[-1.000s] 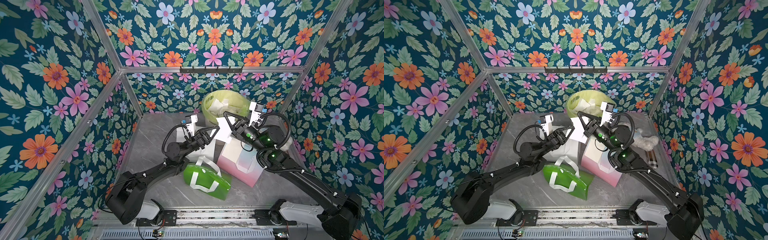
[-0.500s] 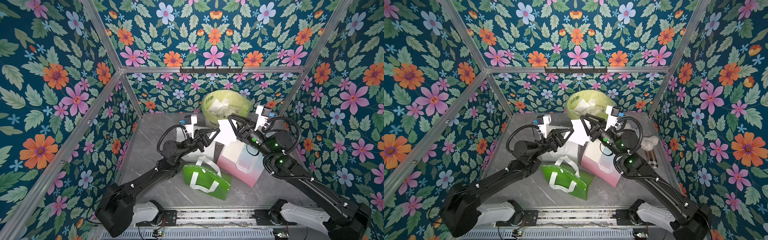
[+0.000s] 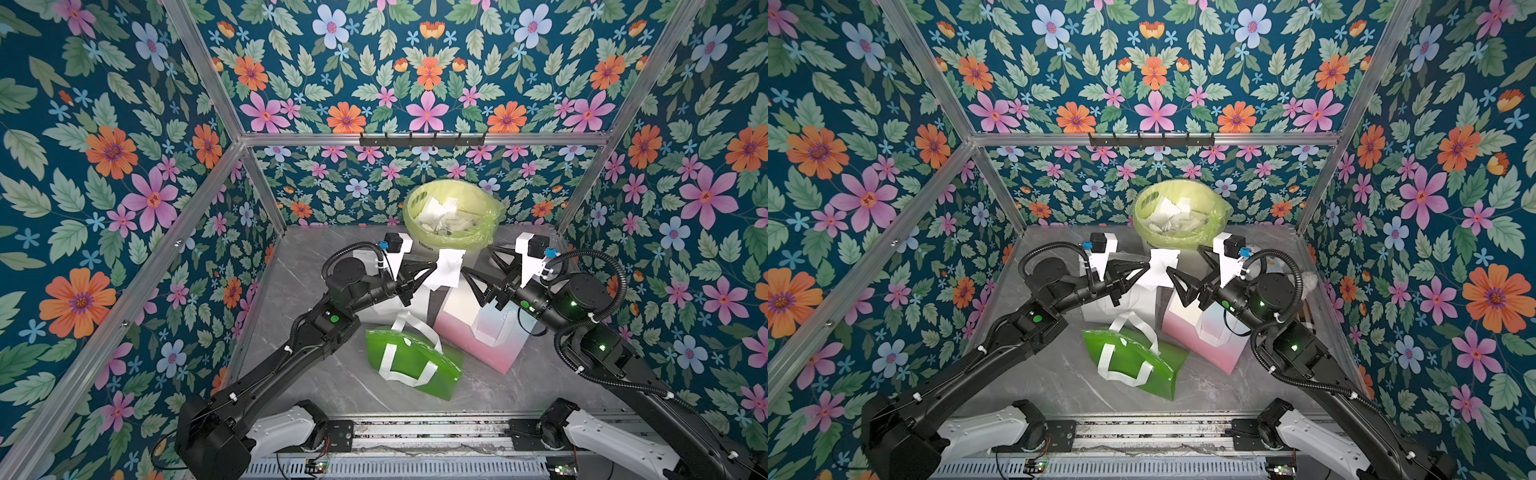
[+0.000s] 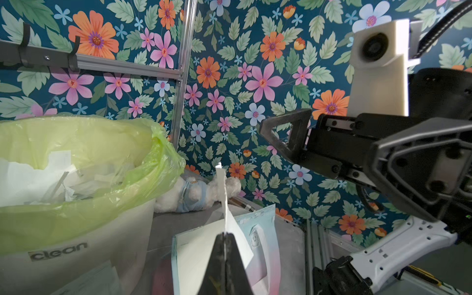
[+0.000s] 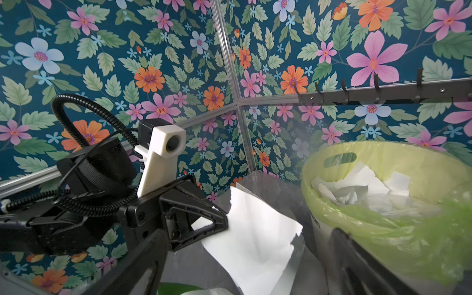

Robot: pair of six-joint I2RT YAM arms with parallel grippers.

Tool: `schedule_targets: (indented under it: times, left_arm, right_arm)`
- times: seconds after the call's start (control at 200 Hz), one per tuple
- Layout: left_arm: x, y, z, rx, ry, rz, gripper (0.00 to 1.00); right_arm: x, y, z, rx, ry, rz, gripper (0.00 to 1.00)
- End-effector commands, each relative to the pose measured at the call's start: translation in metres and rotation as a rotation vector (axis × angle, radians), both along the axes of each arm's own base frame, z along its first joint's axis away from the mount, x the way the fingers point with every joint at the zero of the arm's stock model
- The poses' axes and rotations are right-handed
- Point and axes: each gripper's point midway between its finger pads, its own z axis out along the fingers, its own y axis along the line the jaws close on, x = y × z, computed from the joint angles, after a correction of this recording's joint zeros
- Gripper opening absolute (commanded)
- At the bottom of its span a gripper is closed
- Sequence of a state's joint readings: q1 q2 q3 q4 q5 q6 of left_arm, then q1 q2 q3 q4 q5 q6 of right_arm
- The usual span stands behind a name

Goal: Shred takeout receipts and throw away
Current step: Shred the takeout receipt.

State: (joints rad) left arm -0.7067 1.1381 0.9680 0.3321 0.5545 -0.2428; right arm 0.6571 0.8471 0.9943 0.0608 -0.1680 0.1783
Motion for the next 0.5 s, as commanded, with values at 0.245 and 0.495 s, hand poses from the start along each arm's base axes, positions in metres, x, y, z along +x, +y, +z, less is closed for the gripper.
schedule_targets:
  times: [0.245,0.495]
  left_arm:
    - [-0.021,-0.004,-0.002,0.095,-0.172,-0.099,0.00]
    - [-0.029,-0.007,-0.001,0.121,-0.229,-0.132,0.00]
  right_arm:
    - [-0.016,0.012,0.001,-0.072,-0.096,0.102,0.99]
    - [-0.024,0.027,0.017,0.001,-0.113,0.215,0.99]
